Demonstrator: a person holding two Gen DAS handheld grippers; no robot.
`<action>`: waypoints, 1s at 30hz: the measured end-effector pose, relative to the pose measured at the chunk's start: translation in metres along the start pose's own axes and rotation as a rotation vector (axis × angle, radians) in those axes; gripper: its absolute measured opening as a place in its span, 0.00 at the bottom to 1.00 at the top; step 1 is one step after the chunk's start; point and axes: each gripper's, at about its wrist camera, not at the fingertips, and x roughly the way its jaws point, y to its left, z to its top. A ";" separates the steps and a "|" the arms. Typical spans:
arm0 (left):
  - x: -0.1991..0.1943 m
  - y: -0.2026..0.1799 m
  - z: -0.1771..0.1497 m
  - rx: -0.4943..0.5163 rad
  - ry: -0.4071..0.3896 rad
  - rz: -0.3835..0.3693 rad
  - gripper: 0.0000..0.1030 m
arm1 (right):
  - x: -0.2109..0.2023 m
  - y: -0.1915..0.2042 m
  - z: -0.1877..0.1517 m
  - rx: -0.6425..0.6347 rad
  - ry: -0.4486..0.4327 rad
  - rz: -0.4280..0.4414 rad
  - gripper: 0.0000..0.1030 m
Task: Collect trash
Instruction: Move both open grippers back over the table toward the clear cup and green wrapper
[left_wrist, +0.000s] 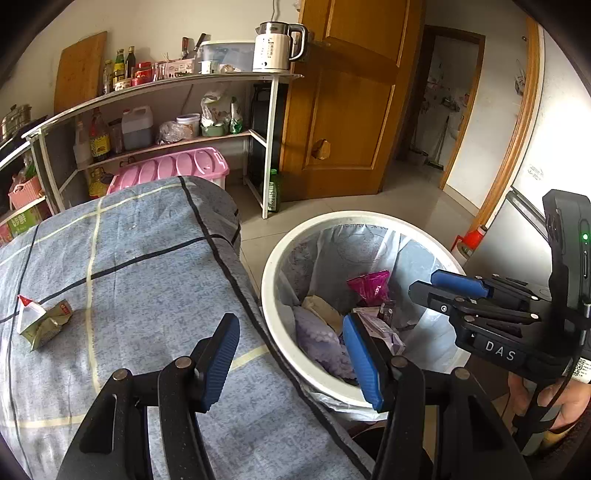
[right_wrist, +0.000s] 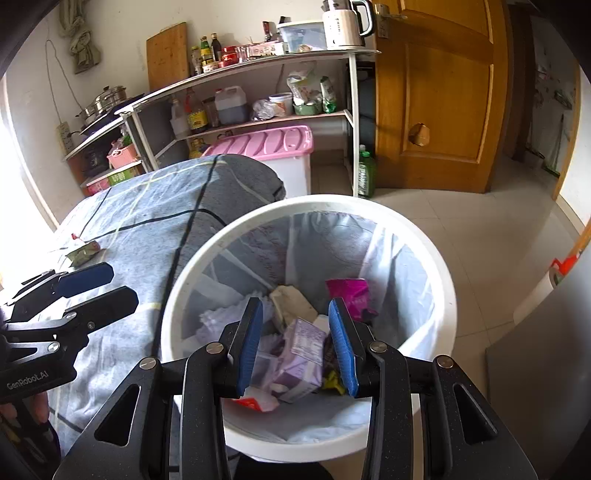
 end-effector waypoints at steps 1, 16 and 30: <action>-0.003 0.004 0.000 -0.009 -0.003 0.003 0.56 | 0.000 0.004 0.001 -0.003 -0.002 0.006 0.37; -0.048 0.080 -0.012 -0.111 -0.060 0.122 0.56 | 0.009 0.072 0.011 -0.069 -0.022 0.107 0.46; -0.081 0.194 -0.031 -0.273 -0.087 0.288 0.56 | 0.044 0.149 0.018 -0.135 0.020 0.197 0.46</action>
